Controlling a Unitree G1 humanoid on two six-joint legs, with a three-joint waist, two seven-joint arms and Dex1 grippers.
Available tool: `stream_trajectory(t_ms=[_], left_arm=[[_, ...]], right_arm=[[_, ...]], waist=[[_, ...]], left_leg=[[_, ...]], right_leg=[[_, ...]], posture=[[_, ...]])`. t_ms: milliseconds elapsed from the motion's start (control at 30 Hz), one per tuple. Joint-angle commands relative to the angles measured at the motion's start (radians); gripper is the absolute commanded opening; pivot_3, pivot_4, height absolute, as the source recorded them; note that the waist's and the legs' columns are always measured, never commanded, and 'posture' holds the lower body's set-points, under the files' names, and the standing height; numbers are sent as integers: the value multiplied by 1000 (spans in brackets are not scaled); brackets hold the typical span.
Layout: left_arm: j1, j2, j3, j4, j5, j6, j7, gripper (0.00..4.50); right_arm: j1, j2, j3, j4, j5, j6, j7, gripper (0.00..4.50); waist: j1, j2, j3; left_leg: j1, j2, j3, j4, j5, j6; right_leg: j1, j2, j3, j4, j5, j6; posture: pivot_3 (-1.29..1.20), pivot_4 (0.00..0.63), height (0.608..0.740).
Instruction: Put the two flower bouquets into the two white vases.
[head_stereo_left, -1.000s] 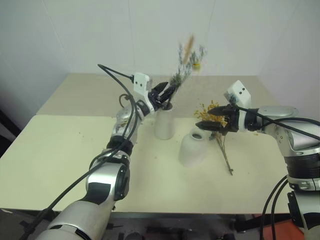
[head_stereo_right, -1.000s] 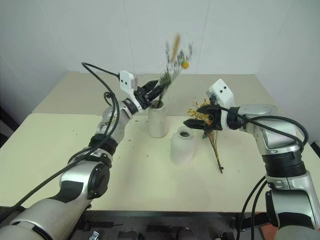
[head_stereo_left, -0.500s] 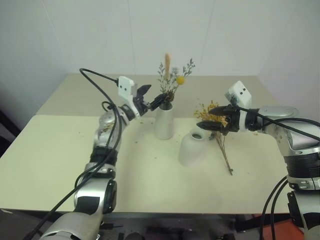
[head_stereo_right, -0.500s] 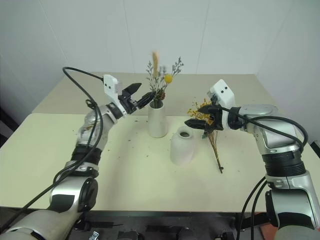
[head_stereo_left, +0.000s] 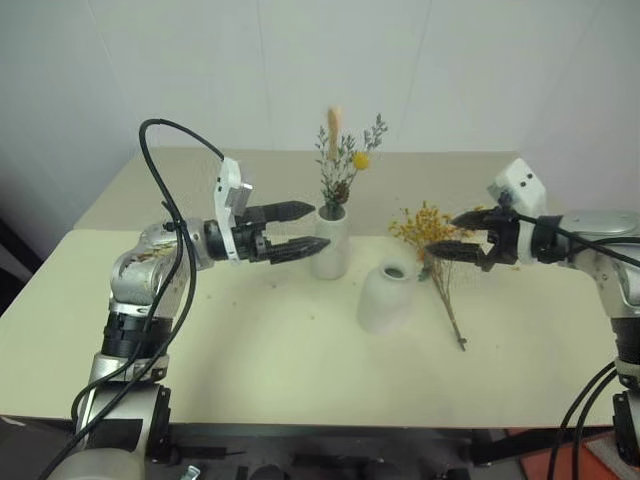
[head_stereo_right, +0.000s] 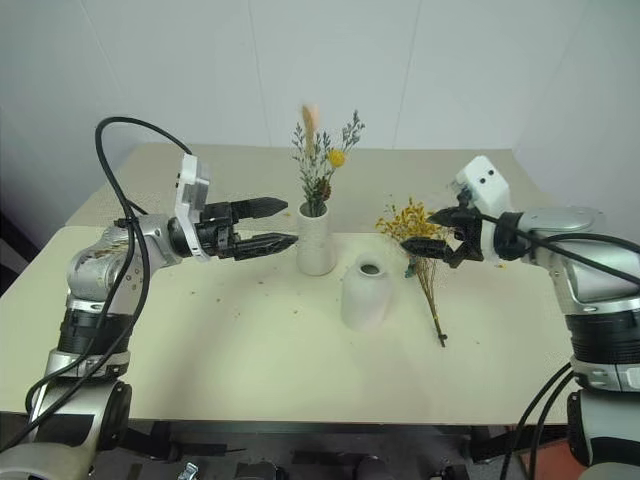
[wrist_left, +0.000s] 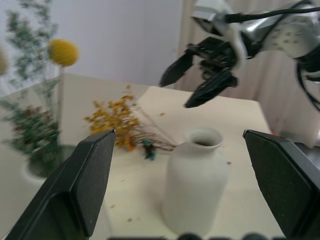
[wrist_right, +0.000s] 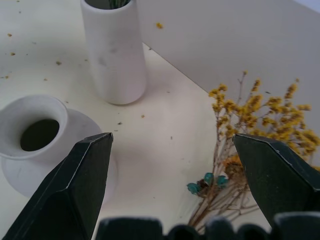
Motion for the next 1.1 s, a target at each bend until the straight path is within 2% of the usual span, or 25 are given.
stream_trajectory(t_ms=[33, 233, 367, 533, 867, 1100], left_arm=[[-51, 4, -39, -46, -27, 12, -52, 4473], [-123, -9, -127, -31, 3, 46, -86, 4473], [-174, -21, -186, -9, 36, 33, -107, 4473], [-258, -39, -281, 24, 122, 55, -87, 4473], [-286, -58, -329, 42, 193, 78, -56, 4473], [-286, -60, -312, 39, 193, 88, -61, 4473]], right_arm=[[-1, -35, -31, -22, -1, 61, -20, 4500], [-17, -64, 28, 23, -45, 272, -105, 4500], [-8, -60, 95, 52, -79, 314, -124, 4500], [-74, -9, 185, 162, -102, 368, -117, 4500], [-170, 120, 281, 400, -175, 302, -102, 4500], [-187, 194, 347, 504, -243, 213, -79, 4500]], waist=[[0, 0, 0], [0, 0, 0], [-2, 0, 0], [-14, 0, 0], [-24, 0, 0], [-22, 0, 0]], left_leg=[[0, 0, 0, 0, 0, 0], [0, 0, 0, 0, 0, 0], [0, 0, 1, 0, 0, 0], [0, 0, 1, 0, 0, 0], [0, 0, 1, 0, 0, 0], [-1, 0, 1, 0, 0, 0]], right_leg=[[0, 0, 0, 0, 0, 0], [0, 0, 0, 0, 0, 0], [0, 0, 1, 0, 0, 0], [0, 0, 1, -1, 0, 0], [-1, 1, 2, 0, 0, 0], [-1, 1, 1, 0, 0, 0]], posture=[[0, 150, 740], [0, 150, 740], [0, 150, 740], [0, 150, 740], [0, 150, 740], [0, 150, 740]])
